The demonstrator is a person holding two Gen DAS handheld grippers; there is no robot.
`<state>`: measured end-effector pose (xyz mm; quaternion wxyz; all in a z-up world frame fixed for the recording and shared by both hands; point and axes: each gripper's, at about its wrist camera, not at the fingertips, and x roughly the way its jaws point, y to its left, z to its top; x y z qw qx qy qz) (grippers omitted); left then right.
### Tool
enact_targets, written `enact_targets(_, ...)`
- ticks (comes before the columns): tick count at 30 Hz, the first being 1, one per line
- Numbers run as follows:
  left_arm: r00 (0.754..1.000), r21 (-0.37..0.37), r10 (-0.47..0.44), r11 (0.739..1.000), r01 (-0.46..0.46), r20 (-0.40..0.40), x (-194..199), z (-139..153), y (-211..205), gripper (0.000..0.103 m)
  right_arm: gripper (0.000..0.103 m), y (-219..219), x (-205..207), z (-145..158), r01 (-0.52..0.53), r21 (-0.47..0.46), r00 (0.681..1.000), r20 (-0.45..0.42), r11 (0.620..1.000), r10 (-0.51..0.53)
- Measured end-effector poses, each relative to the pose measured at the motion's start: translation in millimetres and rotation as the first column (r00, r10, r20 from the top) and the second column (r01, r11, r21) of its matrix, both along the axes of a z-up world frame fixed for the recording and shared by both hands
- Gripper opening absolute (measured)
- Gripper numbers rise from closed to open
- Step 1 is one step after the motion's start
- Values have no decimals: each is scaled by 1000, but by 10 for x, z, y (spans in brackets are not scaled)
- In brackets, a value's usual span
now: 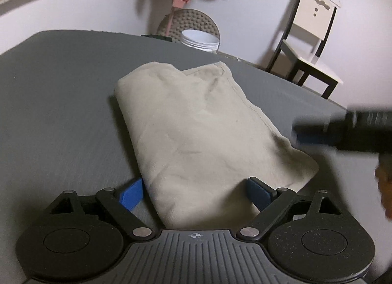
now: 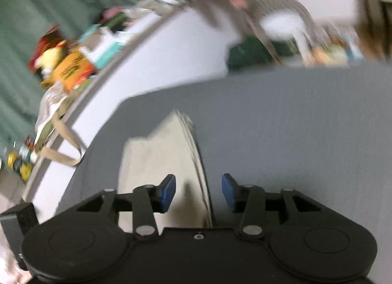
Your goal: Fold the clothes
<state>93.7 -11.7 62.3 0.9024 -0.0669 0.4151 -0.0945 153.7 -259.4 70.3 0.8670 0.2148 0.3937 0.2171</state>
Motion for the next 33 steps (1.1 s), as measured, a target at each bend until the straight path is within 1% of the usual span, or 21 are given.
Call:
enact_targets(2,997,49,-8,999,5,72,-81,119,-53,90,42,131,199,80,-44,-40,998,46,998,46)
enact_targets(4,986,97,-43,995,27,159,-166,240,-114,90,42,288,420,76,-78,-73,995,50,994,82)
enact_targets(7,964,100,-123,990,102,237,-237,307,-196,90,42,550,765,29,-126,-120,991,30,985,130)
enact_targets(9,957,89,-177,983,161,229,-227,270,-246,90,42,628,913,-45,-144,-122,989,-1,982,145)
enact_targets(10,956,89,-195,980,180,218,-225,235,-264,90,35,640,962,-94,-149,-114,989,-21,982,147)
enact_targets(11,959,91,-210,976,196,189,-219,192,-274,90,19,654,1009,-139,-152,-108,988,-39,982,149)
enact_targets(12,965,89,-220,974,209,144,-186,137,-282,90,16,672,1034,-166,-151,-110,988,-42,982,147)
enact_targets(13,972,84,-210,976,201,108,-146,86,-279,90,12,671,1022,-159,-143,-114,990,-18,983,142)
enact_targets(14,978,79,-196,979,190,75,-104,37,-275,90,11,663,994,-137,-130,-114,991,18,985,133)
enact_targets(16,979,66,-184,982,179,85,-99,3,-252,90,10,686,943,-122,-110,-119,990,79,987,120)
enact_targets(18,980,78,-186,981,180,77,-103,0,-286,90,10,760,957,-210,-107,-169,991,59,980,118)
enact_targets(21,977,111,-197,976,188,77,-142,3,-350,90,12,769,989,-215,-103,-162,994,29,981,109)
enact_targets(22,976,122,-202,974,192,78,-159,5,-366,90,20,760,1006,-172,-100,-147,995,9,984,103)
enact_targets(23,975,133,-207,972,196,80,-175,7,-381,90,34,748,1007,-97,-87,-136,996,5,987,88)
enact_targets(24,975,139,-210,970,198,80,-186,20,-394,90,40,712,976,-6,-66,-128,997,26,990,69)
enact_targets(25,974,144,-212,969,199,79,-196,36,-406,90,43,684,937,81,-57,-114,996,58,992,64)
enact_targets(26,973,148,-215,968,201,82,-214,65,-417,90,43,661,901,162,-57,-96,994,85,994,65)
enact_targets(27,971,148,-221,967,206,91,-234,92,-432,90,43,664,875,218,-88,-66,992,88,994,93)
enact_targets(30,957,105,-253,965,239,144,-285,145,-451,90,43,780,838,264,-243,59,970,21,968,242)
enact_targets(32,942,69,-287,958,279,172,-299,164,-446,90,43,898,845,174,-295,95,953,-50,951,300)
enact_targets(33,938,51,-309,951,304,155,-296,147,-462,90,43,952,854,119,-312,107,943,-84,944,321)
